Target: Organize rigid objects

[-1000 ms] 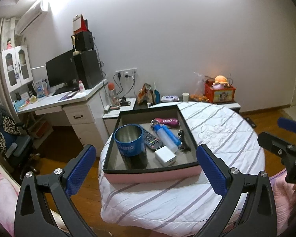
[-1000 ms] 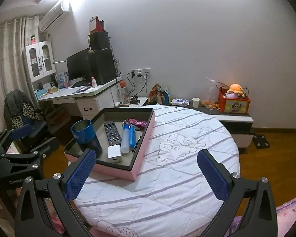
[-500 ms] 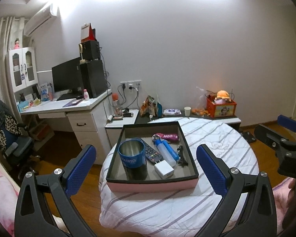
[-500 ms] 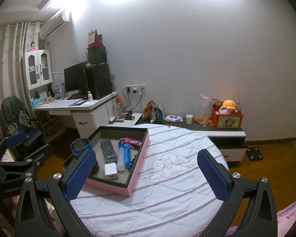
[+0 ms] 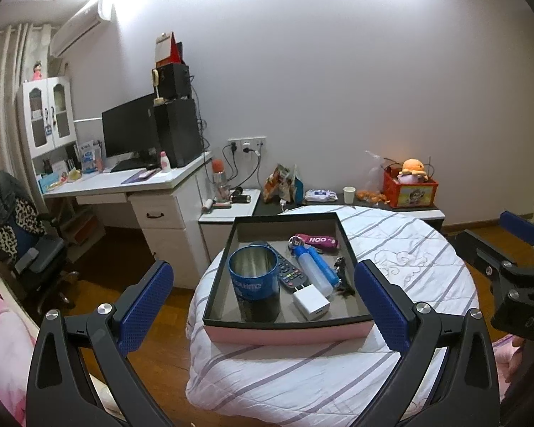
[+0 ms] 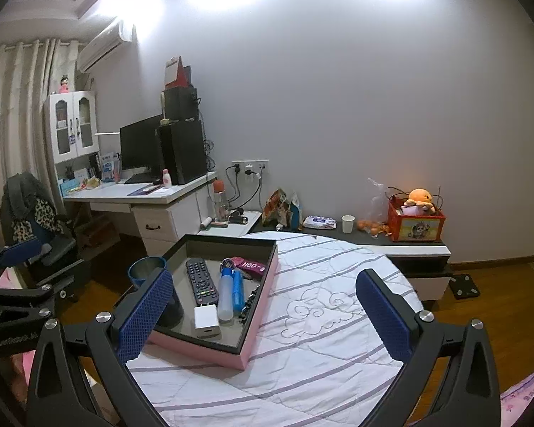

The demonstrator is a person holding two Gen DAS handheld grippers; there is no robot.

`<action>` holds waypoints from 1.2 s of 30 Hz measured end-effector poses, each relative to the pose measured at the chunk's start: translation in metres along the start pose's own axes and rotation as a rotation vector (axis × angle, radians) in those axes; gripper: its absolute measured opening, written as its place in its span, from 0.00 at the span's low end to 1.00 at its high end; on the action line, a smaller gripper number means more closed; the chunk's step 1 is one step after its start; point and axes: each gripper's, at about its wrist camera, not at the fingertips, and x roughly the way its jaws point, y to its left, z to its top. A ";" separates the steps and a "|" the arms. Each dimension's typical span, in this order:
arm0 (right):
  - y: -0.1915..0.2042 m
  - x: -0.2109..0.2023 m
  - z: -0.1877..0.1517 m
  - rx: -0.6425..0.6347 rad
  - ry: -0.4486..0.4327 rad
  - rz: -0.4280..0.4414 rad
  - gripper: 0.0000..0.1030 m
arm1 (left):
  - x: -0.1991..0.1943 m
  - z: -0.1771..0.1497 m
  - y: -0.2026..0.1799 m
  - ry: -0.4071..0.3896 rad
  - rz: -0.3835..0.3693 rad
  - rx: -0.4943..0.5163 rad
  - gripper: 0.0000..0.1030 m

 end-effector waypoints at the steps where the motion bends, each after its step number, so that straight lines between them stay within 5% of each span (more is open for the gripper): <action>1: 0.001 0.000 0.000 -0.003 0.003 0.001 1.00 | 0.001 0.000 0.000 0.001 0.001 0.000 1.00; 17: 0.010 -0.003 0.004 -0.031 0.032 -0.029 1.00 | 0.007 -0.001 0.000 0.012 0.000 0.003 1.00; 21: 0.012 -0.009 0.007 -0.041 -0.019 -0.022 1.00 | 0.003 -0.003 -0.001 -0.036 0.058 0.005 1.00; 26: 0.017 -0.015 0.010 -0.056 -0.081 0.003 1.00 | 0.001 -0.005 0.002 -0.052 0.044 -0.010 1.00; 36: 0.029 -0.011 0.013 -0.092 -0.089 0.007 1.00 | -0.005 -0.004 0.011 -0.065 0.050 -0.035 1.00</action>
